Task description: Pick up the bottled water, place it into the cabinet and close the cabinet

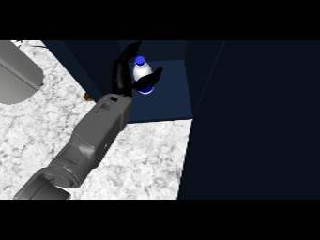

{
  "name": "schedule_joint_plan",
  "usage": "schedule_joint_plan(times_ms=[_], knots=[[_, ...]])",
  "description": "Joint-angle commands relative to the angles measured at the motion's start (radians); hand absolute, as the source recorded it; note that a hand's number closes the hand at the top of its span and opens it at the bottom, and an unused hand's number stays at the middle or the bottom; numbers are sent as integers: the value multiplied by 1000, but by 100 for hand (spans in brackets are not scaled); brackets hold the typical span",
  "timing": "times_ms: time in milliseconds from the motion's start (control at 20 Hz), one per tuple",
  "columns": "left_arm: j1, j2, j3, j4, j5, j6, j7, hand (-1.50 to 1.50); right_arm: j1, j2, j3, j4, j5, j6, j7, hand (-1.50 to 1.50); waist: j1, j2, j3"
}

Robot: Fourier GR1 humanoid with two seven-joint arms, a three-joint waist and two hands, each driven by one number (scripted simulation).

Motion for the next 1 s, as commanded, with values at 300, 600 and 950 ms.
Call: schedule_joint_plan(times_ms=[300,600,950], knots=[[63,-1,18,-122,122,-302,-139,150,41,-8,53,-76,63,-27,43,-150,30,-18,1],[133,-1,-87,-237,224,-449,-56,150,36,-32,18,-105,57,-30,66,-150,51,-27,1],[319,-1,-201,-531,299,-503,32,150,56,-55,16,-100,94,-58,46,-150,77,-35,2]])
